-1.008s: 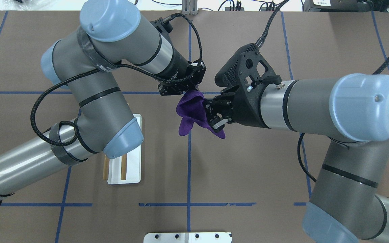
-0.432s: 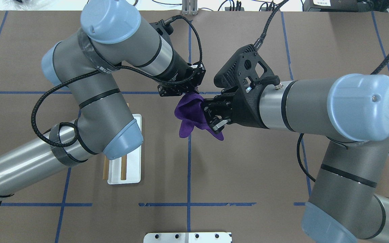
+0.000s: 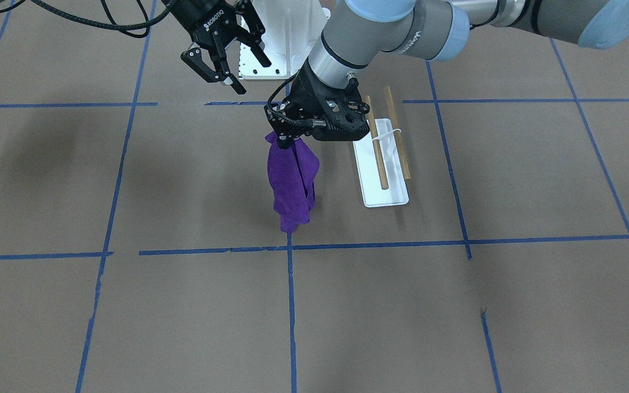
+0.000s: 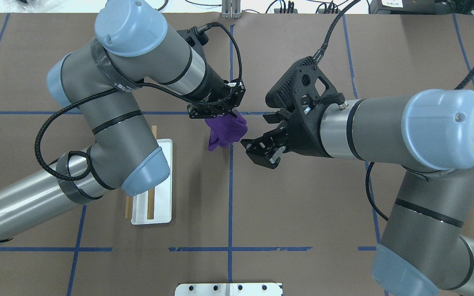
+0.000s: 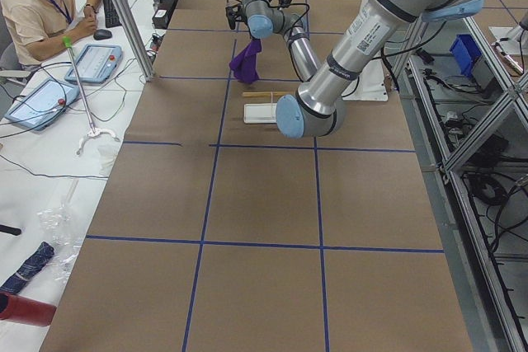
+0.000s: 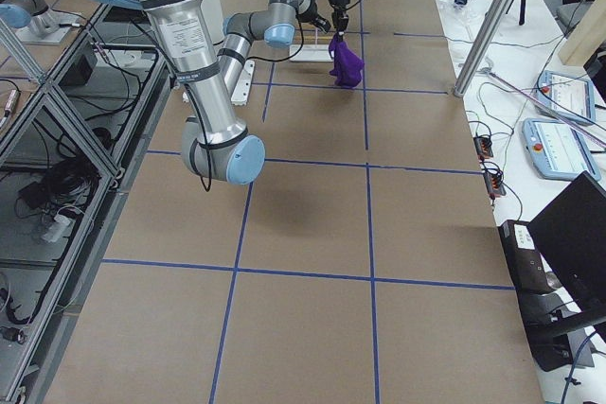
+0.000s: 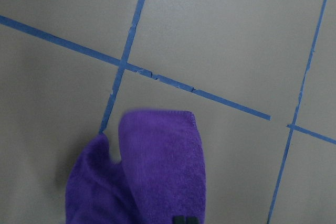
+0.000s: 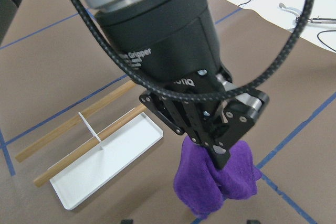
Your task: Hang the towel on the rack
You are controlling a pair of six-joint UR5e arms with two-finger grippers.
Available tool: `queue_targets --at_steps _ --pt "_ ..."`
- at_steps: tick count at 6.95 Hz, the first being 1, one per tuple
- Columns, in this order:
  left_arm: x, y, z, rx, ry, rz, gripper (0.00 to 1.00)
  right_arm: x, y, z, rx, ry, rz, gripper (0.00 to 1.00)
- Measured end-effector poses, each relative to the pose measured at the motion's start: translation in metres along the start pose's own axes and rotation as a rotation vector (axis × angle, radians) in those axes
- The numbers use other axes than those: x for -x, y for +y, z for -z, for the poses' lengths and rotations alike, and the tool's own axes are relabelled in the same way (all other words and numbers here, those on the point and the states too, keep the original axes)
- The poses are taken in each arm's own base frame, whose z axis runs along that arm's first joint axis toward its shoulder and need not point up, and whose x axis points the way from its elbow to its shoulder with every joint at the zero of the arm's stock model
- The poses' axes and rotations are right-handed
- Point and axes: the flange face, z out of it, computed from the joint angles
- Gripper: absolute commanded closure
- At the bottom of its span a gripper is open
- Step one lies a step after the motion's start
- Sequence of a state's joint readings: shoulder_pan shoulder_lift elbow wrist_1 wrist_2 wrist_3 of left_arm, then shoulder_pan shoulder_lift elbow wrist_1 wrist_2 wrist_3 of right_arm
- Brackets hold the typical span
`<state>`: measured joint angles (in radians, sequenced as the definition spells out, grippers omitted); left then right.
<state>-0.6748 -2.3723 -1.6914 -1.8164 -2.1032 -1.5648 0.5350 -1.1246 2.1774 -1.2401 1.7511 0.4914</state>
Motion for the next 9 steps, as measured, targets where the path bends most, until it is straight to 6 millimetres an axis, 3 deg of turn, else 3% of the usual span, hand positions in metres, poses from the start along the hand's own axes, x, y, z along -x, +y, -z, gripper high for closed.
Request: queue_targets --at_steps 2,5,7,9 --pt "0.031 -0.010 0.005 -0.014 -0.021 -0.070 1.00 -0.037 0.015 0.004 0.091 0.018 -0.039 0.00" --pt "0.098 -0.029 0.059 -0.072 -0.071 -0.228 1.00 -0.148 0.039 0.022 0.409 0.190 -0.180 0.00" --pt "0.151 -0.023 0.087 -0.070 -0.141 -0.361 1.00 -0.240 0.081 0.045 0.564 0.284 -0.174 0.00" --pt "0.188 -0.015 0.097 -0.053 -0.180 -0.428 1.00 -0.319 0.137 0.094 0.652 0.338 -0.203 0.00"
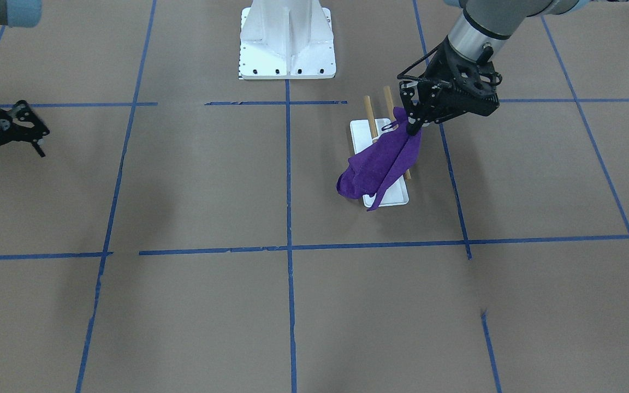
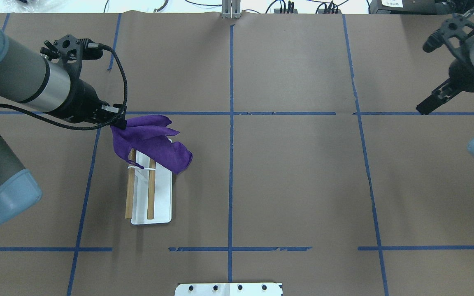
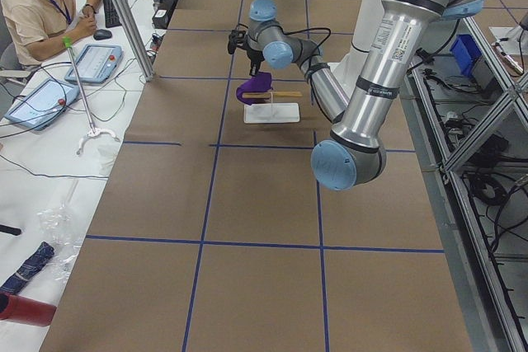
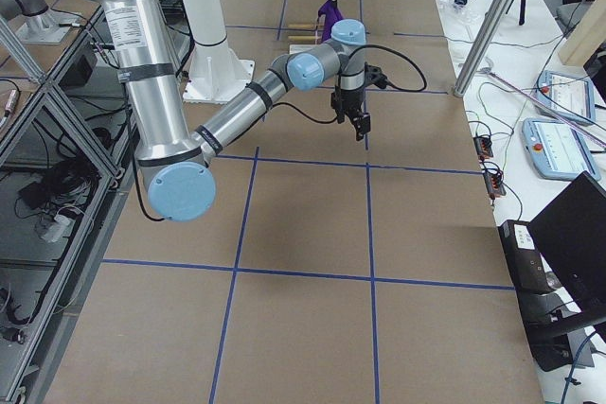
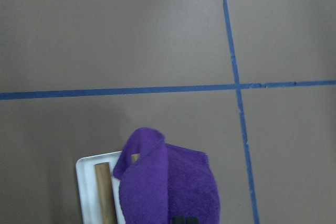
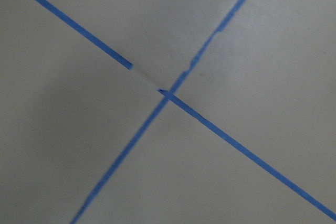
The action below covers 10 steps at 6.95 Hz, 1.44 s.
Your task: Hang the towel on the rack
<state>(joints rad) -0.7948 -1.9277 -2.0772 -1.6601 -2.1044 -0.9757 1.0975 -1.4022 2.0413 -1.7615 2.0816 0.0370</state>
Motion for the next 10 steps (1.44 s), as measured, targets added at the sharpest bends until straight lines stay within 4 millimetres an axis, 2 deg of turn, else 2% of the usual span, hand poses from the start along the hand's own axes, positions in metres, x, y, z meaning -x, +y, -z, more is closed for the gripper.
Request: queue_targets --at_steps 1,3,4,5,8,9,10 --pt "0.008 0.006 -0.002 0.009 -0.010 -0.028 1.00 -0.034 0.028 -0.004 0.027 0.012 -0.037 0.00" --pt "0.031 0.022 -0.003 0.028 -0.034 -0.099 1.00 -0.079 0.078 -0.010 0.071 0.029 -0.128 0.00" --pt "0.039 0.027 -0.003 0.034 -0.043 -0.122 0.88 -0.091 0.097 -0.014 0.089 0.034 -0.159 0.00" --pt "0.045 0.029 -0.006 0.039 -0.052 -0.140 0.01 -0.096 0.106 -0.016 0.099 0.036 -0.175 0.00" --pt "0.052 0.029 -0.008 0.046 -0.066 -0.211 0.00 -0.112 0.141 -0.027 0.143 0.041 -0.226 0.00" --pt "0.061 0.029 -0.010 0.056 -0.077 -0.205 0.00 -0.125 0.159 -0.030 0.155 0.035 -0.255 0.00" --pt "0.081 0.028 -0.013 0.072 -0.099 -0.175 0.00 -0.137 0.177 -0.030 0.155 0.010 -0.279 0.00"
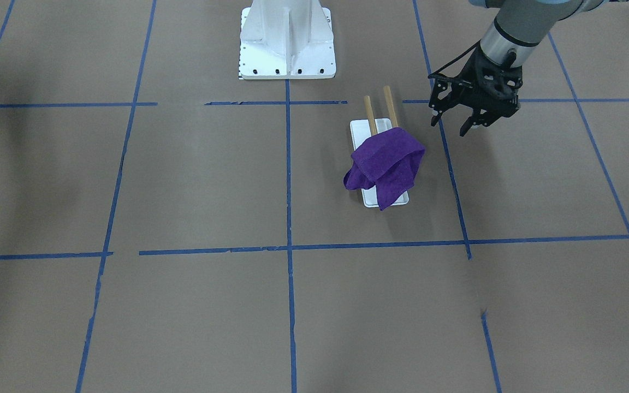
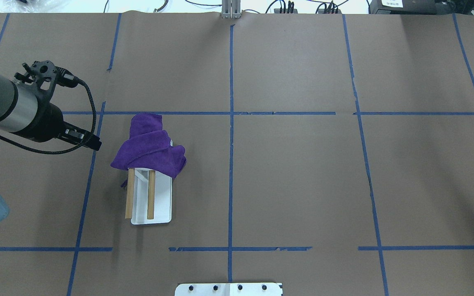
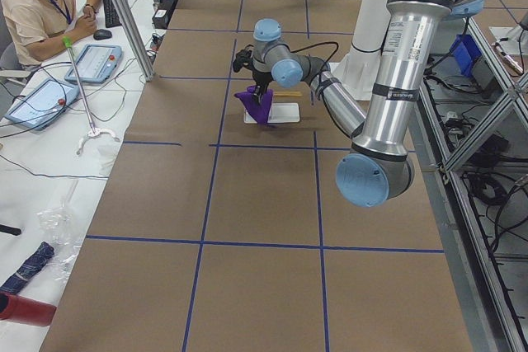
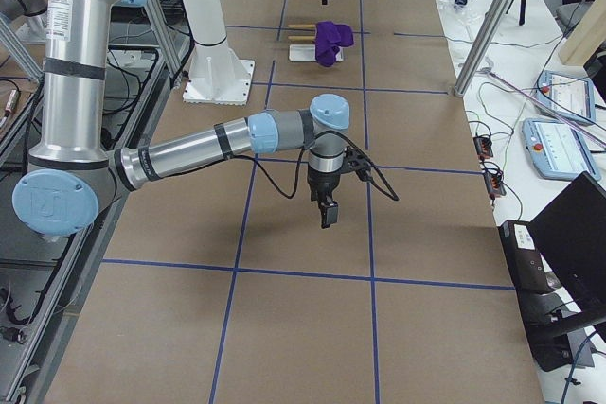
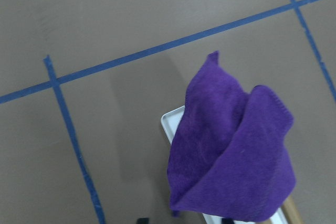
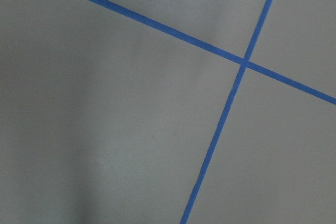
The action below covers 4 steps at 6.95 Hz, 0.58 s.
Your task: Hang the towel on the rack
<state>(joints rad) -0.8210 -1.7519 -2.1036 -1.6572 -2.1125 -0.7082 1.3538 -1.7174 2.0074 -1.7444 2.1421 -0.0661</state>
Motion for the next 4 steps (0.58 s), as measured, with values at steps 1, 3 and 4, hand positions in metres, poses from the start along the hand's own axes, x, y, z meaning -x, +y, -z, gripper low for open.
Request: queue_targets --at_steps 1,3,4 --pt "0.039 0.000 -0.001 0.041 -0.006 0.073 0.00 -0.016 0.014 -0.003 0.002 -0.035 -0.031 0.00" --pt "0.154 0.007 0.028 0.062 -0.018 0.247 0.00 -0.050 0.048 -0.016 0.015 -0.113 -0.088 0.00" --pt "0.213 0.022 0.040 0.060 -0.047 0.240 0.00 -0.069 0.064 -0.024 0.017 -0.145 -0.110 0.00"
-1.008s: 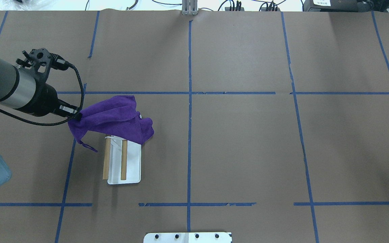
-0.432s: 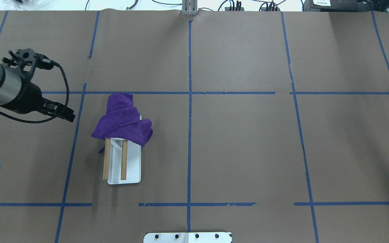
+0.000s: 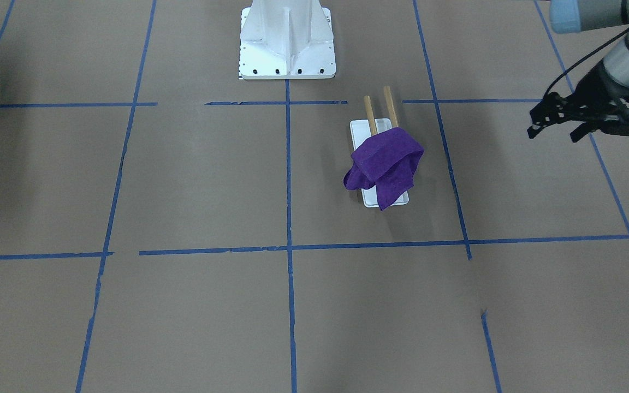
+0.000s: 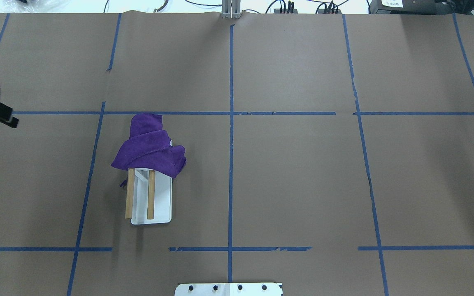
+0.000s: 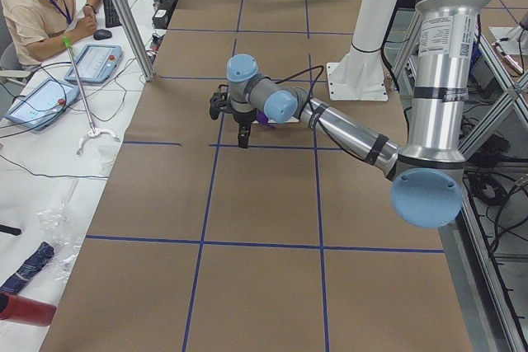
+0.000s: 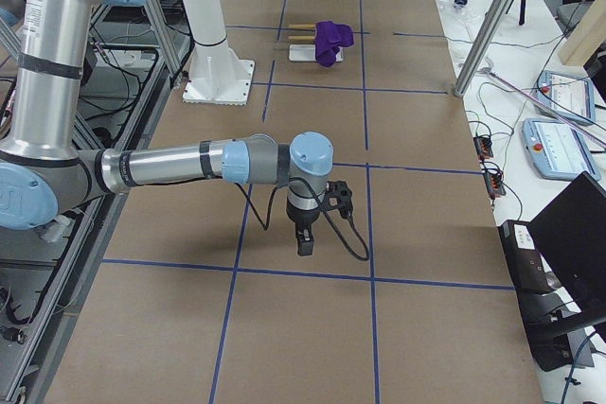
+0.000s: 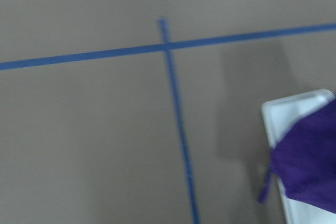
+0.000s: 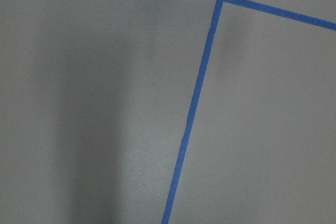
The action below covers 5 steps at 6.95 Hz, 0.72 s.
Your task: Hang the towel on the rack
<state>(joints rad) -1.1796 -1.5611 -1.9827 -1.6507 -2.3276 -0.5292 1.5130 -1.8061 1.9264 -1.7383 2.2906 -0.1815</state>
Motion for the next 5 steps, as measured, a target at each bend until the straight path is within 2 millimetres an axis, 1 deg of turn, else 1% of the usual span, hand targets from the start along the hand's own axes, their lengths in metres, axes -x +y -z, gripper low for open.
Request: queue_targets --at_steps 1,2,3,4,5 --pt "0.059 0.003 0.004 0.002 -0.033 -0.043 0.00 -0.016 0.010 -0.003 0.000 -0.016 -0.024 0.00" --pt "0.116 0.006 0.006 0.016 -0.063 -0.047 0.00 -0.027 0.016 -0.006 0.001 -0.023 -0.045 0.00" --pt "0.151 0.010 0.008 0.038 -0.081 -0.013 0.00 -0.031 0.018 -0.007 0.000 -0.026 -0.057 0.00" --pt "0.165 0.012 0.010 0.052 -0.090 0.013 0.00 -0.032 0.018 -0.006 -0.002 -0.027 -0.061 0.00" --pt "0.173 0.012 0.010 0.058 -0.100 0.019 0.00 -0.032 0.016 -0.005 -0.006 -0.027 -0.060 0.00"
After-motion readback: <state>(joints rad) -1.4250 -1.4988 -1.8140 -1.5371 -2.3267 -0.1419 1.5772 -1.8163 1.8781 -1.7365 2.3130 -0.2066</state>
